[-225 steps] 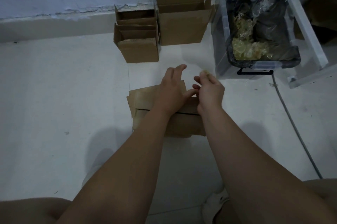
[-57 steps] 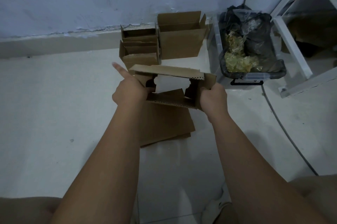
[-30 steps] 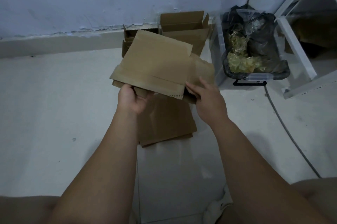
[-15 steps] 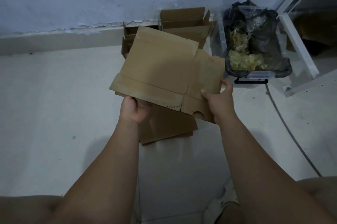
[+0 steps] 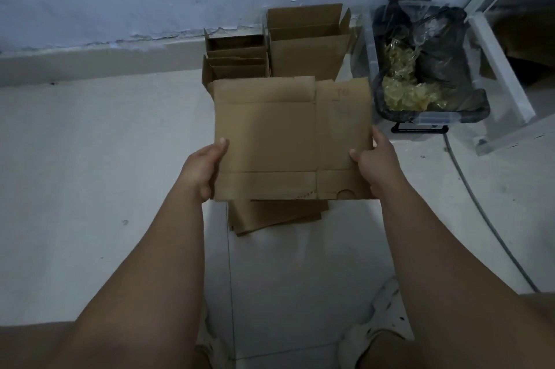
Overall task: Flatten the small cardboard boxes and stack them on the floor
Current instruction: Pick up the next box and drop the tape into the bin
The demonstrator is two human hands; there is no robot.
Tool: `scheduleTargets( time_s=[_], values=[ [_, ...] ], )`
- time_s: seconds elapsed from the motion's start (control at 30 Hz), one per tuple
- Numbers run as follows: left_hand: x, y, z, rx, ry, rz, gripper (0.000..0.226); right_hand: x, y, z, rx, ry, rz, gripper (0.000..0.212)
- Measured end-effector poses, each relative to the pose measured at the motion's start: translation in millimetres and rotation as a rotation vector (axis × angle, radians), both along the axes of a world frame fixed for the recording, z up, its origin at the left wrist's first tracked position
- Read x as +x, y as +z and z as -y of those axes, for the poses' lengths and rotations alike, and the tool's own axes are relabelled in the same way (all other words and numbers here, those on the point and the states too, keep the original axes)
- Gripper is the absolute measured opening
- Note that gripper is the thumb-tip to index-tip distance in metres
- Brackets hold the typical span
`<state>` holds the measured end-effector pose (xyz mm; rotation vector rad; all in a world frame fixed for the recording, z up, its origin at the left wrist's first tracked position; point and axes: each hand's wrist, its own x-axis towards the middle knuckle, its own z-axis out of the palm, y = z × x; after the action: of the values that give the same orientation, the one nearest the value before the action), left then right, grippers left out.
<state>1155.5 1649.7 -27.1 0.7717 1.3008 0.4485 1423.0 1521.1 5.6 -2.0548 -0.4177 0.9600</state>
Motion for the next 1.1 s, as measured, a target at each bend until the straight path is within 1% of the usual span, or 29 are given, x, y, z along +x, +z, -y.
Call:
scheduleTargets(
  time_s=[0.07,0.17,0.33,0.4,0.5,0.57,0.67,0.73,0.83,0.87,0.9,0.93,0.97,1.0,1.03,1.1],
  values=[
    [-0.4,-7.7,4.5,0.009,0.027,-0.035,0.029,-4.9,-7.4,-0.5,-0.044,0.05,0.029,0.068],
    [0.2,-19.2,10.8,0.03,0.11,-0.063,0.027,-8.4,-17.8,-2.0,-0.155,0.106,0.149,0.069],
    [-4.1,-37.9,19.7,-0.04,0.175,-0.043,0.023,-9.3,-34.6,-10.5,-0.164,0.162,0.189,0.067],
    [-6.2,-49.4,27.2,-0.083,0.221,-0.058,0.021,-11.5,-41.8,-15.5,-0.183,0.24,0.242,0.067],
    [-9.4,-67.1,40.2,-0.12,0.308,-0.125,0.017,-17.7,-54.5,-19.0,-0.22,0.42,0.314,0.068],
    [-10.7,-78.5,45.2,-0.125,0.313,-0.173,0.021,-21.5,-64.9,-18.4,-0.254,0.511,0.342,0.066],
    [-8.0,-89.3,44.5,-0.076,0.2,-0.277,0.043,-23.0,-84.3,-14.4,-0.305,0.57,0.342,0.066],
    [-3.2,-96.3,40.0,-0.014,0.141,-0.401,0.055,-24.2,-97.3,-10.3,-0.325,0.61,0.322,0.068],
    [7.8,-100.8,35.2,0.089,0.065,-0.75,0.073,-33.0,-112.2,-3.3,-0.356,0.647,0.272,0.066],
    [12.6,-100.2,36.4,0.152,0.017,-0.866,0.076,-37.7,-117.1,-2.2,-0.38,0.666,0.289,0.066],
    [17.4,-99.2,38.9,0.253,-0.072,-0.97,0.076,-43.2,-121.4,-2.2,-0.414,0.707,0.345,0.067],
    [22.6,-98.2,42.5,0.383,-0.213,-1.046,0.073,-49.4,-125.2,-2.4,-0.447,0.769,0.426,0.069],
    [28.5,-98.2,47.1,0.505,-0.389,-1.074,0.067,-55.5,-128.7,-2.8,-0.465,0.833,0.493,0.073],
    [34.8,-99.8,51.1,0.584,-0.555,-1.045,0.061,-61.4,-131.5,-3.6,-0.476,0.891,0.521,0.075],
    [41.1,-101.5,54.2,0.592,-0.694,-0.991,0.057,-66.7,-134.0,-4.7,-0.492,0.941,0.515,0.077],
    [52.0,-104.3,59.0,0.476,-0.872,-0.914,0.059,-73.9,-136.7,-7.7,-0.544,1.007,0.458,0.079]
  ],
)
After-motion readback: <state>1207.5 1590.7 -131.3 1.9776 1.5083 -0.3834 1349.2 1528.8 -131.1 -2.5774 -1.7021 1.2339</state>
